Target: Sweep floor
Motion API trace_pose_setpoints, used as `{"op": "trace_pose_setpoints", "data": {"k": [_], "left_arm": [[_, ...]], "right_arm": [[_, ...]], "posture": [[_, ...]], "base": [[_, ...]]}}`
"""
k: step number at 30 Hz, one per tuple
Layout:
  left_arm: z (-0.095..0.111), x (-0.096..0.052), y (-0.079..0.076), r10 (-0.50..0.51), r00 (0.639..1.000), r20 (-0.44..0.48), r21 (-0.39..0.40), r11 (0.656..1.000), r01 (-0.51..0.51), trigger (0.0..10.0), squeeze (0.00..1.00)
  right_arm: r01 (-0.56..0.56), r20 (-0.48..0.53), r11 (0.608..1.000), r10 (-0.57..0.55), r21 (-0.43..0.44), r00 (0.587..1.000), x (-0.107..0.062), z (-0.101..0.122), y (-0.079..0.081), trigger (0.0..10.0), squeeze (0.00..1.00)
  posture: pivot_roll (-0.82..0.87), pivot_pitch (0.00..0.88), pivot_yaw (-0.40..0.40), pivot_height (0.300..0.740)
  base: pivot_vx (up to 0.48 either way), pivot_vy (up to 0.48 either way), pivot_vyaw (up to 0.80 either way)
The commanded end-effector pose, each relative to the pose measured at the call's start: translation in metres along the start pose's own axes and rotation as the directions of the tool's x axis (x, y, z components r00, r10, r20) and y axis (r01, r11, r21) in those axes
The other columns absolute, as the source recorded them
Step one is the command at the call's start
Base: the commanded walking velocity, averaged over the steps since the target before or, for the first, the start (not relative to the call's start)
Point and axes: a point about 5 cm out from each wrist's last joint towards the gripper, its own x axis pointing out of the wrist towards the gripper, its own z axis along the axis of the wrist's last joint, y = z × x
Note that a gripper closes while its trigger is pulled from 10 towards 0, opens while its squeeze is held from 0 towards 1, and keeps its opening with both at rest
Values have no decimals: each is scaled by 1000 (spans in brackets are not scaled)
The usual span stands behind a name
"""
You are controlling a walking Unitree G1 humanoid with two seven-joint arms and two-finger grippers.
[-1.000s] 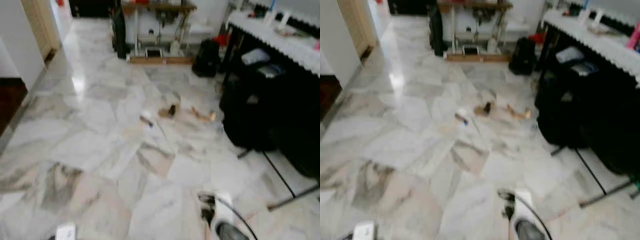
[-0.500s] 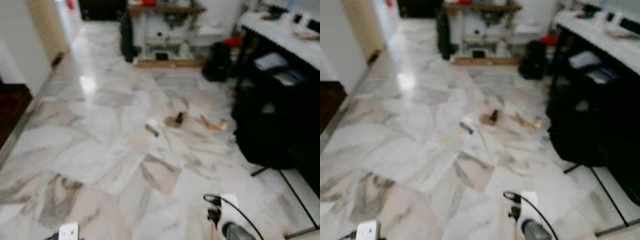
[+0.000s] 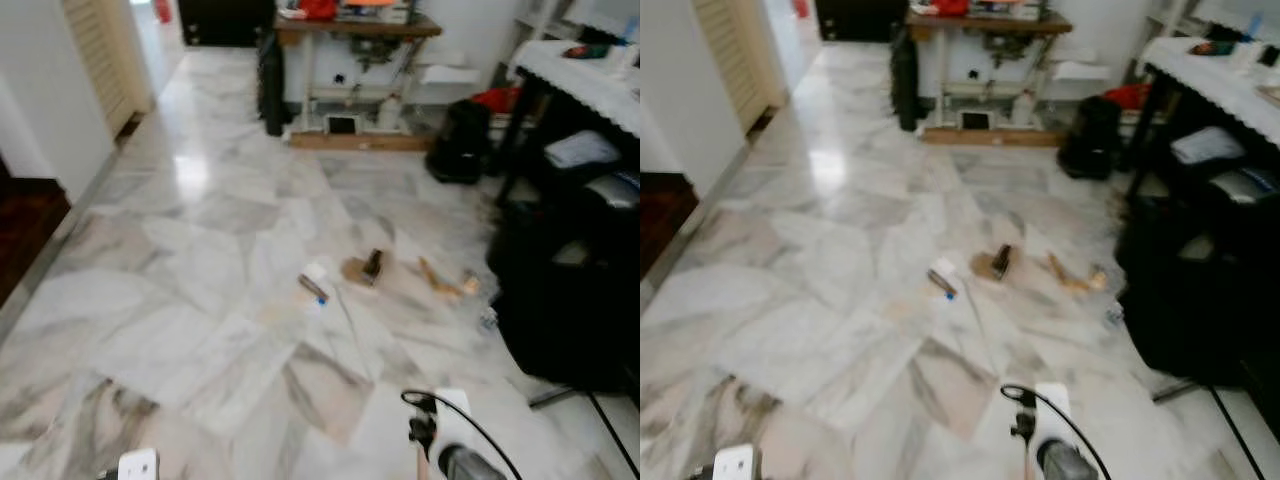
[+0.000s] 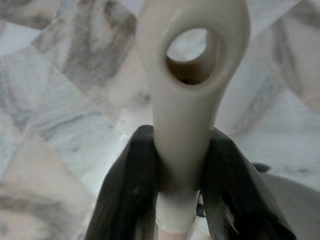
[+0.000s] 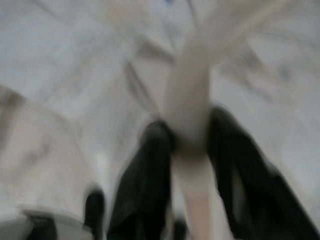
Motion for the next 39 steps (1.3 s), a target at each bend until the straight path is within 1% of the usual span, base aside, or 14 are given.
{"op": "trace_pose_setpoints", "data": {"k": [1,13,39], "left_arm": [[3,1,-6,-21,1000,8,1,1000,21,10000,0],[0,0,-4,-18,1000,1,3,1000,18,10000,0],[5,2,-1,-22,1000,14,15,1000,22,10000,0]], "right_arm": [[25,7,999,-25,24,1000,-2,-2,-9,10000,0],[21,5,999,-21,49,1000,-3,-5,-7,10000,0],[6,3,999,-6,41,1000,-3,-7,-4,10000,0]], "posture": [[29,0,-56,740],[29,0,-53,740],[33,0,-48,740]], "base": [[480,0,0],[480,0,0],[480,0,0]]}}
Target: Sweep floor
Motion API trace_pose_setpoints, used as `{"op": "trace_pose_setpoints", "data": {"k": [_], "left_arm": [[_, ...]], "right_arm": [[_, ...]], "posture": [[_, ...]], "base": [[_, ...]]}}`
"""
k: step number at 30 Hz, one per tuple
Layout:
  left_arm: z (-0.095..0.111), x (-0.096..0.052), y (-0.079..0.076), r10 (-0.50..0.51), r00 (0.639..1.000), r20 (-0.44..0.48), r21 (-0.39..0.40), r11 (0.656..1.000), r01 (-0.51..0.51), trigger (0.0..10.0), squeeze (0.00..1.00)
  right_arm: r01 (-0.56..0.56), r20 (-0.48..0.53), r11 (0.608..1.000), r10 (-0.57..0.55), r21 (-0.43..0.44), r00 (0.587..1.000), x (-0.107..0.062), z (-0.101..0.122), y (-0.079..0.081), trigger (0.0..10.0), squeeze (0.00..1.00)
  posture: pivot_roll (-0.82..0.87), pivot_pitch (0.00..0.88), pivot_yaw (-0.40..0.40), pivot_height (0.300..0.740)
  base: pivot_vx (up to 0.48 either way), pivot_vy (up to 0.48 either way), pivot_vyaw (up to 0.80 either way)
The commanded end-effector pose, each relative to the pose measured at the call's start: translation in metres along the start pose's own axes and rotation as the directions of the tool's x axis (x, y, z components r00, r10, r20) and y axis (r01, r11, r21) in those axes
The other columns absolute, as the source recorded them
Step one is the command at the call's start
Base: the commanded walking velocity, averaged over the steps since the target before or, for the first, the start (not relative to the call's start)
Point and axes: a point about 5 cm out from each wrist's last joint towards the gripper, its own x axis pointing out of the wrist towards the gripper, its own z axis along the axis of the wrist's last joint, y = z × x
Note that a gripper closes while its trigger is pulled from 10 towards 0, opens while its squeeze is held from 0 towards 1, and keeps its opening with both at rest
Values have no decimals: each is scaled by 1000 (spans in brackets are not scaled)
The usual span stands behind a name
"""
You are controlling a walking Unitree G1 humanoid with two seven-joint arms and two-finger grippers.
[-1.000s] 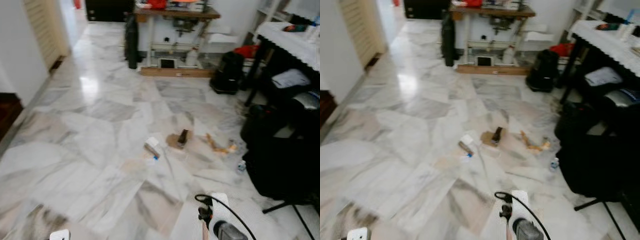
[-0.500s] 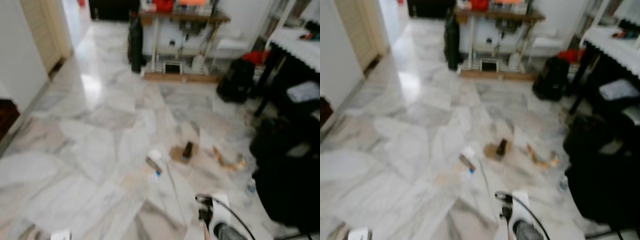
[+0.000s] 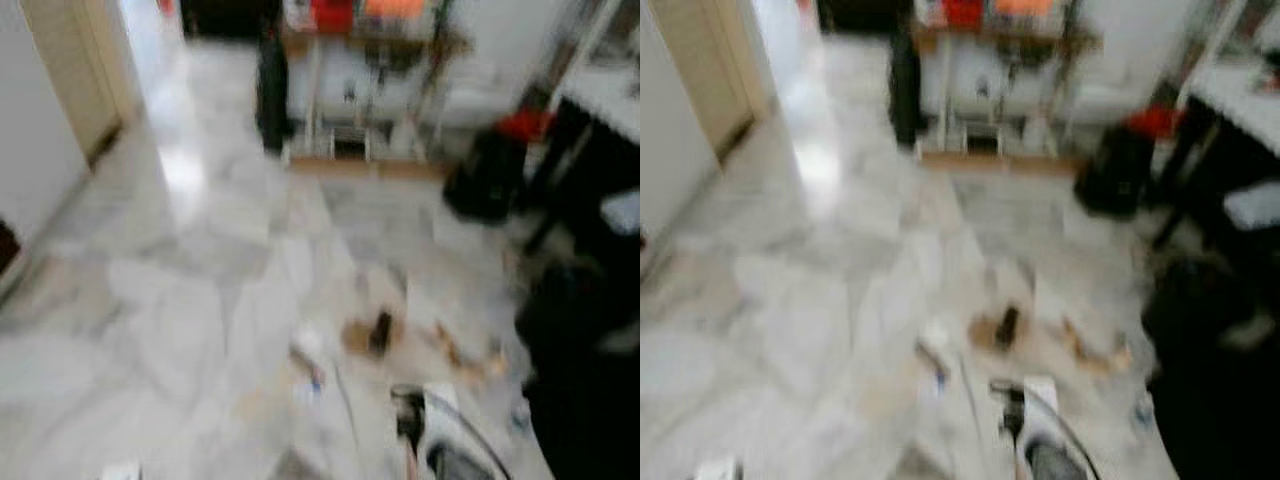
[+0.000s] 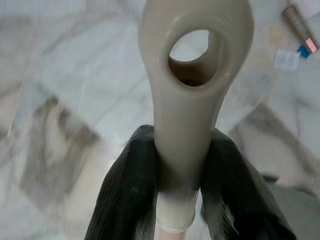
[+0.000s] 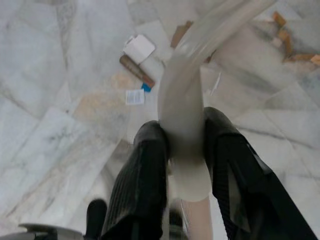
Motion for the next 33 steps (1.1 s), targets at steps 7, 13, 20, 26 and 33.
{"op": "trace_pose_setpoints", "data": {"k": [7,13,20,26,33], "left_arm": [[7,2,-10,-41,999,32,6,999,41,10000,0],[15,4,-15,-97,994,57,37,995,95,10000,0],[26,6,-10,-82,991,108,68,995,75,10000,0],[54,10,-1,-88,972,218,126,990,62,10000,0],[94,11,12,-61,925,374,176,984,-7,10000,0]], "right_arm": [[24,1,999,-24,27,1000,-1,-2,-5,10000,0],[100,19,995,-100,0,995,-3,2,-16,10000,0],[208,105,976,-202,-57,974,-5,22,-34,10000,0],[290,231,934,-241,-207,942,-6,53,-44,10000,0],[412,339,825,-289,-387,895,-10,76,-56,10000,0]], "posture": [[31,0,-47,740],[30,0,-43,740],[26,0,-41,740],[25,0,-43,740],[22,0,-44,740]], "base": [[457,0,0],[0,0,0],[0,0,0],[0,0,0],[0,0,0]]}}
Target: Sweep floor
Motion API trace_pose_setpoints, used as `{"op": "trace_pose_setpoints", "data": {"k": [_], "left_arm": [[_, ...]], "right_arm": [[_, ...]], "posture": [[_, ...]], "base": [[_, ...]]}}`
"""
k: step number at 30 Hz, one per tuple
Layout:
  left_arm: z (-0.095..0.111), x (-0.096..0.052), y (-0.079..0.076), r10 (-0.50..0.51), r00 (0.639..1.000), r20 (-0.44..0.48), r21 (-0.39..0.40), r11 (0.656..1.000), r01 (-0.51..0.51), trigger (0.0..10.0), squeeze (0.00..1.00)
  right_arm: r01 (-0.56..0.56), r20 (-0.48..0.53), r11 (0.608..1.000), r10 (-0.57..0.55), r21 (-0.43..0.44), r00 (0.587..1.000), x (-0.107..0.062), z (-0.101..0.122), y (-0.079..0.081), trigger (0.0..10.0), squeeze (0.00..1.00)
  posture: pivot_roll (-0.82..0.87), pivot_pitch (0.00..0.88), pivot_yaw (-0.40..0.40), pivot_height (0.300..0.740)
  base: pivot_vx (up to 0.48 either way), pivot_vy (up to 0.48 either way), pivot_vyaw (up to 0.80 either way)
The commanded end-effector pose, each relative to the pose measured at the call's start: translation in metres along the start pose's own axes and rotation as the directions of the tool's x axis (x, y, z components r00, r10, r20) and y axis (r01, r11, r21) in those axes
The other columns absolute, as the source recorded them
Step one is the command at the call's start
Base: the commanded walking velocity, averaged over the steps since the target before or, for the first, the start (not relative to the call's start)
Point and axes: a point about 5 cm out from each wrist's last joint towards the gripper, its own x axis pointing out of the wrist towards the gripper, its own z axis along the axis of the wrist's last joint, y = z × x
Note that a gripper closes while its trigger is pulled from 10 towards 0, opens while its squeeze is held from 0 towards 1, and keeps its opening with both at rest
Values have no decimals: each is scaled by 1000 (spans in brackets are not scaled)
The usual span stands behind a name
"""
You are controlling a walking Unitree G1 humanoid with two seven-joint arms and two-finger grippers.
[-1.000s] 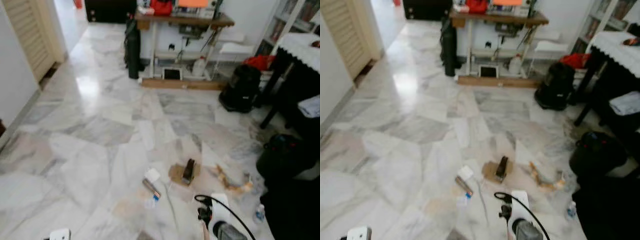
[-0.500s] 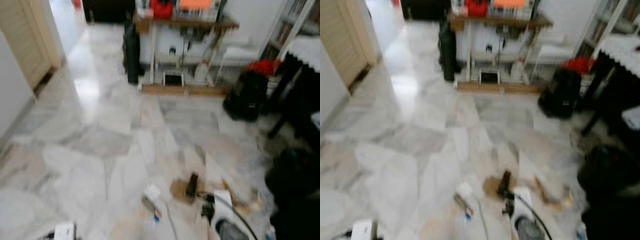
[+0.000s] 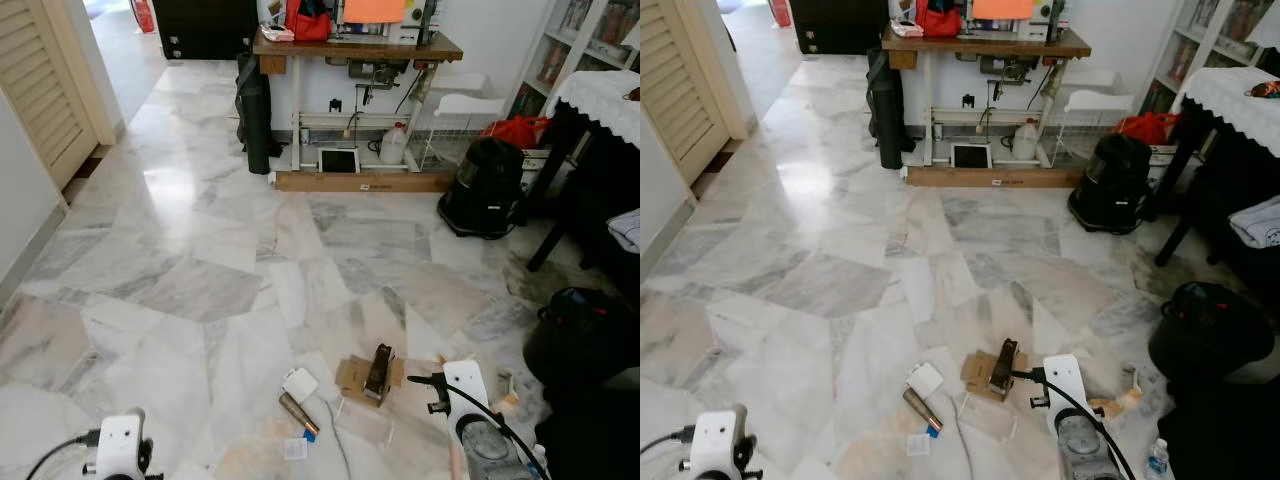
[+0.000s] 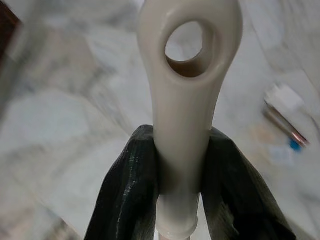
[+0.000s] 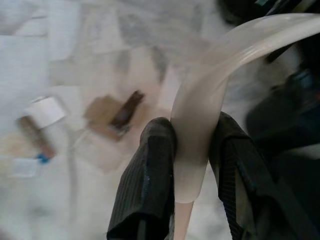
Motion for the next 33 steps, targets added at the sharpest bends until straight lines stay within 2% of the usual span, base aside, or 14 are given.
{"op": "trace_pose_setpoints", "data": {"k": [1,4,7,8,12,14,15,16,19,21,24,27,30,33], "left_arm": [[22,6,6,18,995,99,35,999,-21,10000,0],[44,11,15,46,979,196,85,994,-63,10000,0],[65,14,19,57,957,285,121,988,-95,10000,0],[79,16,18,56,937,344,99,990,-96,10000,0],[98,17,13,38,905,423,66,995,-73,10000,0],[116,16,6,32,866,499,25,998,-51,10000,0],[116,16,6,32,866,499,25,998,-51,10000,0],[122,15,4,39,851,524,-1,999,-45,10000,0],[132,14,2,52,826,561,-51,998,-29,10000,0],[144,12,0,57,797,601,-93,996,-1,10000,0],[153,10,-4,42,775,630,-125,991,48,10000,0],[155,9,-6,25,774,632,-125,990,69,10000,0],[158,7,-13,-43,766,642,-90,987,130,10000,0],[159,6,-13,-44,763,645,-92,987,135,10000,0]], "right_arm": [[58,96,995,-51,-81,994,6,21,-14,10000,0],[168,148,978,-149,-127,978,8,32,-29,10000,0],[254,205,961,-228,-108,952,9,44,-39,10000,0],[274,242,960,-252,-60,937,9,53,-42,10000,0],[245,274,969,-245,36,930,10,63,-37,10000,0],[207,298,970,-236,126,925,10,71,-30,10000,0],[207,298,970,-236,126,925,10,71,-30,10000,0],[201,307,968,-240,153,921,10,74,-28,10000,0],[221,321,961,-264,163,910,9,77,-27,10000,0],[248,333,953,-294,174,896,8,79,-27,10000,0],[288,338,945,-324,153,884,8,79,-29,10000,0],[299,339,942,-335,153,879,7,78,-30,10000,0],[336,334,932,-362,135,870,6,75,-33,10000,0],[346,332,929,-371,133,867,6,74,-33,10000,0]], "posture": [[22,0,-44,740],[18,0,-45,740],[20,0,-44,740],[19,0,-44,740],[20,0,-41,740],[22,0,-41,740],[22,0,-41,740],[22,0,-38,740],[22,0,-36,740],[23,0,-34,740],[29,0,-32,740],[32,0,-30,740],[33,0,-26,740],[35,1,-24,740]], "base": [[0,0,0],[0,0,0],[0,0,0],[0,0,0],[0,0,0],[0,0,0],[0,0,0],[0,0,0],[0,0,0],[0,0,0],[0,0,0],[0,0,0],[0,0,0],[0,0,0]]}}
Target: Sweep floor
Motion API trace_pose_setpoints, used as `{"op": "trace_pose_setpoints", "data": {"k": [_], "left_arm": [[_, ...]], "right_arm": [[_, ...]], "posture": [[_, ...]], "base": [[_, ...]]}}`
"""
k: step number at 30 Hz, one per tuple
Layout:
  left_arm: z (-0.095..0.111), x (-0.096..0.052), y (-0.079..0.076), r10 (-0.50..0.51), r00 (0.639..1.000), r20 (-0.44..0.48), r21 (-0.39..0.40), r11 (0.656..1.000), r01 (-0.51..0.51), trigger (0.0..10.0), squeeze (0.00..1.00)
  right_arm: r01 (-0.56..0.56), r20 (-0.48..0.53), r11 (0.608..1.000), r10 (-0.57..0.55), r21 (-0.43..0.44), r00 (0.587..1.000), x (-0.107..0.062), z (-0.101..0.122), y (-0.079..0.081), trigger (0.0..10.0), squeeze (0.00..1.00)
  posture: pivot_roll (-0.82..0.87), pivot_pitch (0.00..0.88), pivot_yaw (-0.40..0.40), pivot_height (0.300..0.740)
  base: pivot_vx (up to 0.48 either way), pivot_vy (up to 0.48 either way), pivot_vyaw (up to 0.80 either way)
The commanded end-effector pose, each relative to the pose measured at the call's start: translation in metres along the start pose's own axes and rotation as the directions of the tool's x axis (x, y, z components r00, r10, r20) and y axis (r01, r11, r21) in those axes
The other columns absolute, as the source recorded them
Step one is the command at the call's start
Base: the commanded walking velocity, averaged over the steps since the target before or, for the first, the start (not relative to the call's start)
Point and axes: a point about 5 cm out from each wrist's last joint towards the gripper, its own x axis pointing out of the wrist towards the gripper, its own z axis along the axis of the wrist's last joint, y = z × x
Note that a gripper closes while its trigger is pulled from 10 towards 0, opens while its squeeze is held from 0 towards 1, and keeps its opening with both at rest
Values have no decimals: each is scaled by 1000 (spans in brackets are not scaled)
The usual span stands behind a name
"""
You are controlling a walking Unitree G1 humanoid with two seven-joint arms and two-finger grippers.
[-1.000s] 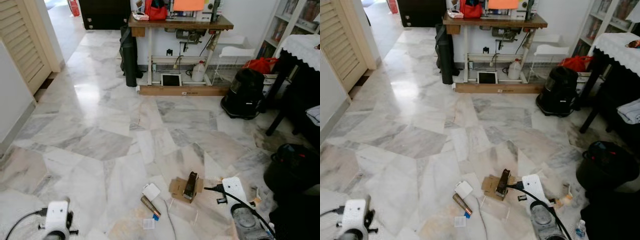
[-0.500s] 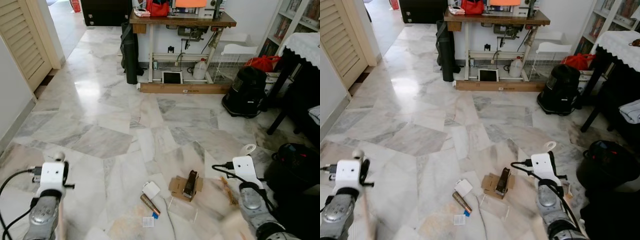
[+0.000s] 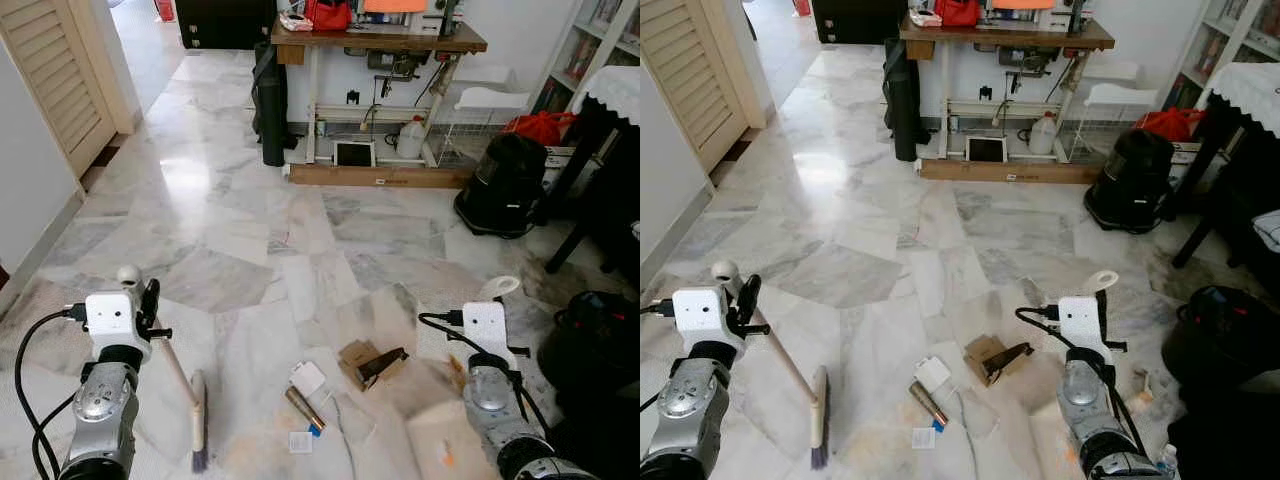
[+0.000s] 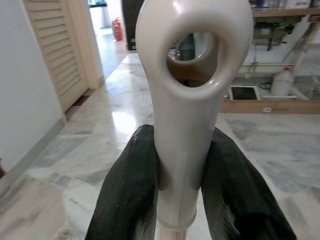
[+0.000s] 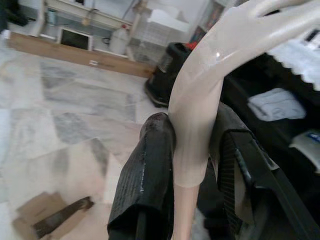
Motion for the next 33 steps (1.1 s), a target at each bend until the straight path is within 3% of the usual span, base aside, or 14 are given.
{"op": "trace_pose_setpoints", "data": {"k": [1,12,20,33], "left_arm": [[10,4,-3,-17,999,49,-12,1000,17,10000,0],[16,9,-14,-108,993,52,-59,992,111,10000,0],[24,17,-20,-172,983,63,-78,981,176,10000,0],[12,22,-27,-217,976,1,-135,967,215,10000,0]], "right_arm": [[29,23,999,-28,-22,999,2,2,-5,10000,0],[65,-16,994,-64,93,998,-1,-1,-4,10000,0],[68,1,982,-69,177,998,2,10,1,10000,0],[39,3,971,-41,235,999,3,16,10,10000,0]], "posture": [[39,3,-23,740],[48,19,-14,740],[70,46,7,740],[86,58,16,740]], "base": [[0,0,0],[0,0,0],[0,0,0],[0,0,0]]}}
